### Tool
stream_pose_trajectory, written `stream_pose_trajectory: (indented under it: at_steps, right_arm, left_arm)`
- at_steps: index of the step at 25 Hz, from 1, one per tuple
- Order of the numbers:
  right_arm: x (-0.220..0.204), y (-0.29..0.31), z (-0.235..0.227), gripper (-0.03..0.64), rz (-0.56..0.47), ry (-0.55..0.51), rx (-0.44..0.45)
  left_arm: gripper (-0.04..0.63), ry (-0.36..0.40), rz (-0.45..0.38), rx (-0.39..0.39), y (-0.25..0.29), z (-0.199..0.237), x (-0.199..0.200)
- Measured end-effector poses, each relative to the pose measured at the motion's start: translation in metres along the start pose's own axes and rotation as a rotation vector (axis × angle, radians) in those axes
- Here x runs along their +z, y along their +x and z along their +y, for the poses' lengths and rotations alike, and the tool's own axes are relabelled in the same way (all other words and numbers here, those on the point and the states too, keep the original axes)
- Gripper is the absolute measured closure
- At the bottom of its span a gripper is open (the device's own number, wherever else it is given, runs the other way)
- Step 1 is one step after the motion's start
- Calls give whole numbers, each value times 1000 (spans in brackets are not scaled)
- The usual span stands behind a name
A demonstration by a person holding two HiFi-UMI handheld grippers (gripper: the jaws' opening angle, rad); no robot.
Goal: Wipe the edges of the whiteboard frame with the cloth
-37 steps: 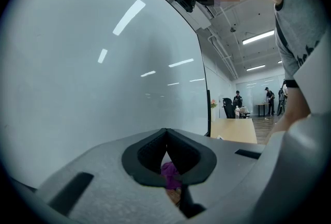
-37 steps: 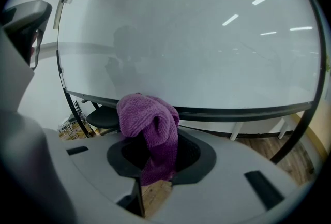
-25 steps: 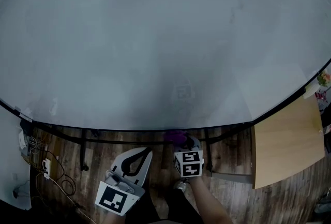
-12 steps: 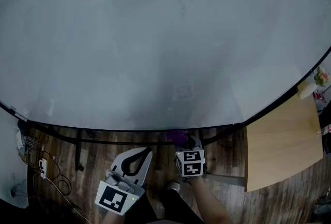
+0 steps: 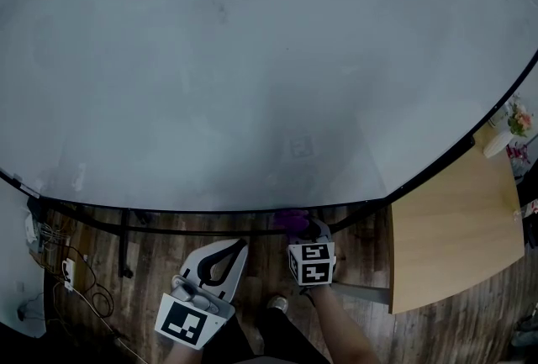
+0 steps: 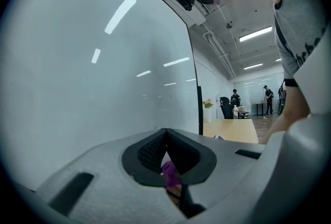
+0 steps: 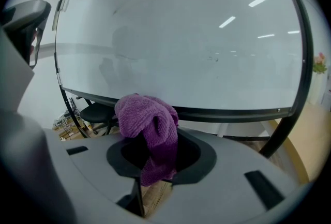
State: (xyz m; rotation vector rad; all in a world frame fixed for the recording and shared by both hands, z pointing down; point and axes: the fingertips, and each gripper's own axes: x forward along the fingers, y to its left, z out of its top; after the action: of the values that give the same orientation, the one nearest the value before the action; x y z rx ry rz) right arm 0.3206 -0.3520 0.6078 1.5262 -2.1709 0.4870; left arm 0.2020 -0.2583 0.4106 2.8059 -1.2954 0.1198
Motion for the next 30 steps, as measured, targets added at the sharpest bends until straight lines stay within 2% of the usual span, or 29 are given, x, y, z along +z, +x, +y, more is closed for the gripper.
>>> stream_pose_trajectory:
  at_steps: [30]
  right_arm:
    - [-16, -34, -120, 517, -23, 123, -146]
  left_arm:
    - [580, 23, 15, -71, 62, -56, 4]
